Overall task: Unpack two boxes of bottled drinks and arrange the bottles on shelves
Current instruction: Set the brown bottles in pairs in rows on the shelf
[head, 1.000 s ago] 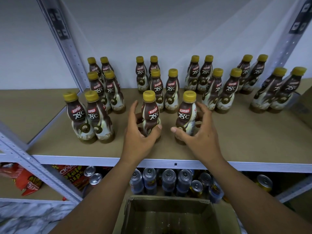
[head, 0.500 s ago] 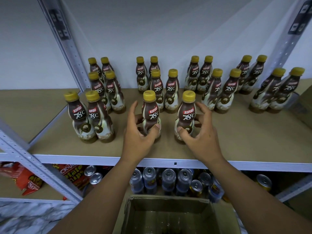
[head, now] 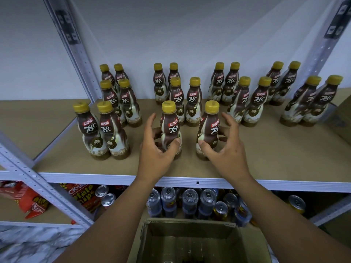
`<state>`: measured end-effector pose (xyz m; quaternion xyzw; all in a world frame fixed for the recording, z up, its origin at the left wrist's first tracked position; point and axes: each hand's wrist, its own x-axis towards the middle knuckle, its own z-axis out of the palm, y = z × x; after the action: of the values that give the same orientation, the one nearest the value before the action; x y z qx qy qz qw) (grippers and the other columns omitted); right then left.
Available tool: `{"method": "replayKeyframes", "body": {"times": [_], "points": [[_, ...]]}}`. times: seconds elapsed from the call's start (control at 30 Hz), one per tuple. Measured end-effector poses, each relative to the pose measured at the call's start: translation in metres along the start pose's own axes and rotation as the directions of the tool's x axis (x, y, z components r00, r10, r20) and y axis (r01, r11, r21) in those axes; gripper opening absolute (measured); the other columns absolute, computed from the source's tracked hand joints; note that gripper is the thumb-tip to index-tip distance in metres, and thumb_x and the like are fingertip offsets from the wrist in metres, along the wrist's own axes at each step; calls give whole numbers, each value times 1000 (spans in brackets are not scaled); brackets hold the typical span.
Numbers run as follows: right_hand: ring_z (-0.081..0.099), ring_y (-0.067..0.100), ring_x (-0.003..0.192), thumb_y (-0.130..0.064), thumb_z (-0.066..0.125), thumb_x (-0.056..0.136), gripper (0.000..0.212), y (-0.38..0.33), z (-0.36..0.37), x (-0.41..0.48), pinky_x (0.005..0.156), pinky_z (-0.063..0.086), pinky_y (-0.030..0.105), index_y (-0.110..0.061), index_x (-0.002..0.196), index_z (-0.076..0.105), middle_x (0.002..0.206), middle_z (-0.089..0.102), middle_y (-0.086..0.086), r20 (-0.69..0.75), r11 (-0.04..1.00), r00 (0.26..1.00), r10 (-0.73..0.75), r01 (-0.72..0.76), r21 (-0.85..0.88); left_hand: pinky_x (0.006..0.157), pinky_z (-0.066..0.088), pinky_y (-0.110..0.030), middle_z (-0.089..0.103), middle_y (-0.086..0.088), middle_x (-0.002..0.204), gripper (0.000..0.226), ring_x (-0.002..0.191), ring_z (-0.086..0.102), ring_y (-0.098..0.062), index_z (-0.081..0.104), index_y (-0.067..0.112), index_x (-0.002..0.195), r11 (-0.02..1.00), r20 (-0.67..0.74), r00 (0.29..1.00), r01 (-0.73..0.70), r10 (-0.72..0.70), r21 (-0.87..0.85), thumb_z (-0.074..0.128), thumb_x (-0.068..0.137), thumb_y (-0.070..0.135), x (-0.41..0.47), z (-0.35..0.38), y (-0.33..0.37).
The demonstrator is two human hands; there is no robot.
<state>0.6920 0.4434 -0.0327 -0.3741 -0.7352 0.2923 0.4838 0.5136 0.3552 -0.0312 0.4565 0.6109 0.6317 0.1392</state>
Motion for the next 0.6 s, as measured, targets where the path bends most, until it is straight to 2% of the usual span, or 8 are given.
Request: {"method": "replayKeyframes", "body": {"times": [0.07,0.13,0.23,0.33,0.5,0.6], "points": [[64,-6,93,-31,85,78,90,0,0,-1,74,42,2,-33,150,31,117,68,-4,7,1000,1000,5,-5,9,104,52,-37,59,46,115,86,117,58,10,31,32,155,1000,-5,1000,5,-5,11,80,87,15,0,0,-1],[62,-3,106,-37,86,77,94,0,0,-1,83,42,4,-34,151,29,125,64,-6,8,1000,1000,7,-7,10,104,52,-37,61,41,116,86,117,59,8,31,36,154,1000,-7,1000,6,-6,11,81,87,17,0,0,-1],[55,7,124,-48,88,72,100,0,0,-1,102,47,25,-36,151,27,138,55,-6,1,1000,1000,7,-7,2,103,53,-36,64,32,119,86,118,60,5,32,39,153,1000,-14,1000,5,-5,3,81,86,17,-1,0,-1],[53,13,127,-52,87,71,100,0,0,-1,107,47,38,-35,150,28,142,53,-2,-12,1000,1000,8,-8,-11,100,52,-30,62,40,114,85,116,61,6,31,38,152,1000,-12,1000,-3,3,10,81,86,16,0,0,-1],[52,15,128,-55,86,71,100,0,0,0,105,48,42,-35,150,28,143,53,0,-13,999,1000,3,-4,-48,99,51,-27,59,45,115,84,116,60,8,31,38,151,1000,-5,1000,-12,12,21,80,87,15,1,0,-1],[55,15,124,-52,86,73,97,2,1,1,102,50,38,-36,150,28,139,55,0,-11,998,1000,-3,2,-57,99,52,-28,61,42,115,83,116,61,6,32,42,149,1000,-3,1000,-11,11,21,81,87,16,0,0,-1]]}}
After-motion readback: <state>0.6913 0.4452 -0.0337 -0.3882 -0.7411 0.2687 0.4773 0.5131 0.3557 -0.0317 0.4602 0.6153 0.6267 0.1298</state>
